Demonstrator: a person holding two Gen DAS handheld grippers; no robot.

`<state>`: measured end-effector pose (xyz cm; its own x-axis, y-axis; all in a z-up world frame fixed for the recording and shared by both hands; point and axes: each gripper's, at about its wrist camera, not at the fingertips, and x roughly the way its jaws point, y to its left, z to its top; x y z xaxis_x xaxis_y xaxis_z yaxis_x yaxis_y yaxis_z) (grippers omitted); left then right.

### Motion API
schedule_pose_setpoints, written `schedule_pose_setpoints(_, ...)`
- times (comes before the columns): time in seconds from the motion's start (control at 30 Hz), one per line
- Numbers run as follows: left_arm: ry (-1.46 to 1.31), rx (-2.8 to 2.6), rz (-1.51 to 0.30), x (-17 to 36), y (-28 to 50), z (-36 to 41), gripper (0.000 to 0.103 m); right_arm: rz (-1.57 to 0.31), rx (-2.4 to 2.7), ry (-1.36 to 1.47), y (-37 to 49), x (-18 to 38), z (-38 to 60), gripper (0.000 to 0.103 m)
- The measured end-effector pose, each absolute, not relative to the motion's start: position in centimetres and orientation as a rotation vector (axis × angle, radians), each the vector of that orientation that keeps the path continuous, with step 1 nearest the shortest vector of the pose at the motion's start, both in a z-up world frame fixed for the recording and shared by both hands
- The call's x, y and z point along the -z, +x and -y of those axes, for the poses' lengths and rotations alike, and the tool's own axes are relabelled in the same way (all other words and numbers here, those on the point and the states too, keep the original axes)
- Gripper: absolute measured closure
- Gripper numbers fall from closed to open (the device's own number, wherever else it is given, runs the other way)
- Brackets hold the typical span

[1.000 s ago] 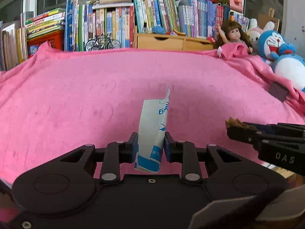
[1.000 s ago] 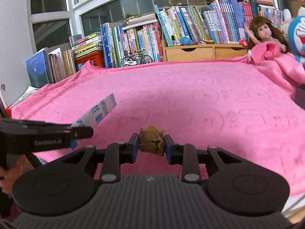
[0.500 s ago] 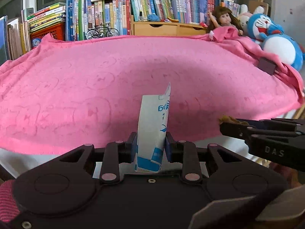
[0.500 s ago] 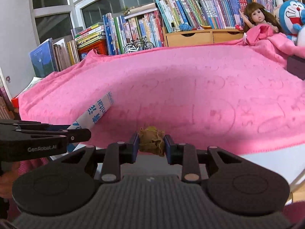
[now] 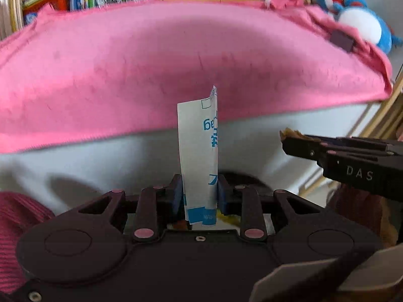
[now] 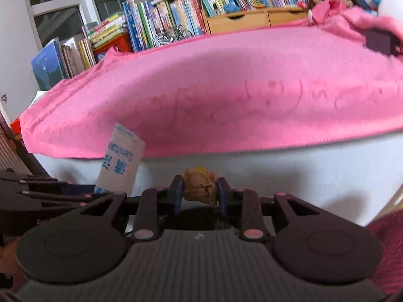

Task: Collect trash
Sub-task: 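Carry the packet and brown crumb down over the bin with both tools, then open both tools to drop the packet and crumb into the bin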

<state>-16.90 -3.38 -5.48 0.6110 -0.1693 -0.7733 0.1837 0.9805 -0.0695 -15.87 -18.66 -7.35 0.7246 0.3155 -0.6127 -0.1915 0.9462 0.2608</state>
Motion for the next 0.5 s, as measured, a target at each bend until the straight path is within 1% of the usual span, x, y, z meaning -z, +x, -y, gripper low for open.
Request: schedule_pose_setpoints(0.5, 0.042, 0.23, -1.095, 10.8, -16.2, 4.0, 0.076, -0.85, -0.258, 0.219, -16.8, 11.9, 18.4, 0.066)
